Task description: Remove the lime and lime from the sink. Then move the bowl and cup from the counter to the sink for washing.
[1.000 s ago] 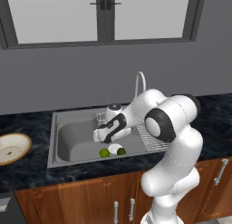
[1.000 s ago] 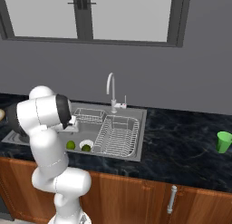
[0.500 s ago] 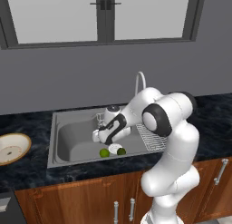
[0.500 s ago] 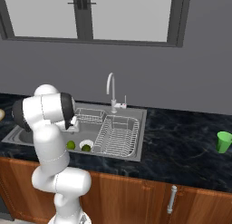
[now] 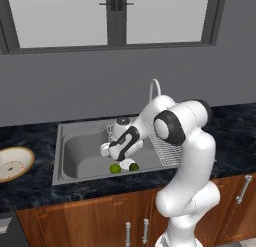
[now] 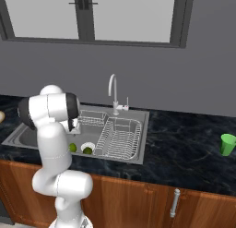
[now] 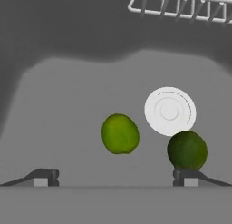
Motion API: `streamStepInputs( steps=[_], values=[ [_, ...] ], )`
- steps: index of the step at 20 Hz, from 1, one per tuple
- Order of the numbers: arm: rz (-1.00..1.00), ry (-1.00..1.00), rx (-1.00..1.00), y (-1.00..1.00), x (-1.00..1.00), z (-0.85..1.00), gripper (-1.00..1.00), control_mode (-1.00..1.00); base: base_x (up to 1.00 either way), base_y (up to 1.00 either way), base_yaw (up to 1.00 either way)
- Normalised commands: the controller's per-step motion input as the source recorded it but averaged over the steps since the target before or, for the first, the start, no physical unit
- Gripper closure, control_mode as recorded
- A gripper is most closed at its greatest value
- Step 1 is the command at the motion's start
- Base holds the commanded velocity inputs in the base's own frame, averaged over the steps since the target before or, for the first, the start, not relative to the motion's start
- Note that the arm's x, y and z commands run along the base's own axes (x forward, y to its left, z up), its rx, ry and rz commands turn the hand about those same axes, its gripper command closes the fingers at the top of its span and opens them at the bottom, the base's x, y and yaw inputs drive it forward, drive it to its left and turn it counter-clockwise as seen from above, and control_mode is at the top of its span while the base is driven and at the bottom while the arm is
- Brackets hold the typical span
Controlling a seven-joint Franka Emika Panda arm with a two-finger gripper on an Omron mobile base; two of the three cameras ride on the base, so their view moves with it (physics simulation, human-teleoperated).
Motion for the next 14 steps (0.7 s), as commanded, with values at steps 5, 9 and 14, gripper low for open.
streamStepInputs(
  steps=[5, 9, 14],
  values=[
    [0.00, 0.00, 0.00, 0.06, 0.14, -0.10, -1.00, -1.00, 0.00, 0.00, 0.00],
    [0.00, 0.00, -0.01, 0.04, 0.16, -0.12, -1.00, -1.00, 0.00, 0.00, 0.00],
    [0.00, 0.00, 0.00, 0.01, 0.16, -0.13, -1.00, -1.00, 0.00, 0.00, 0.00]
  ],
)
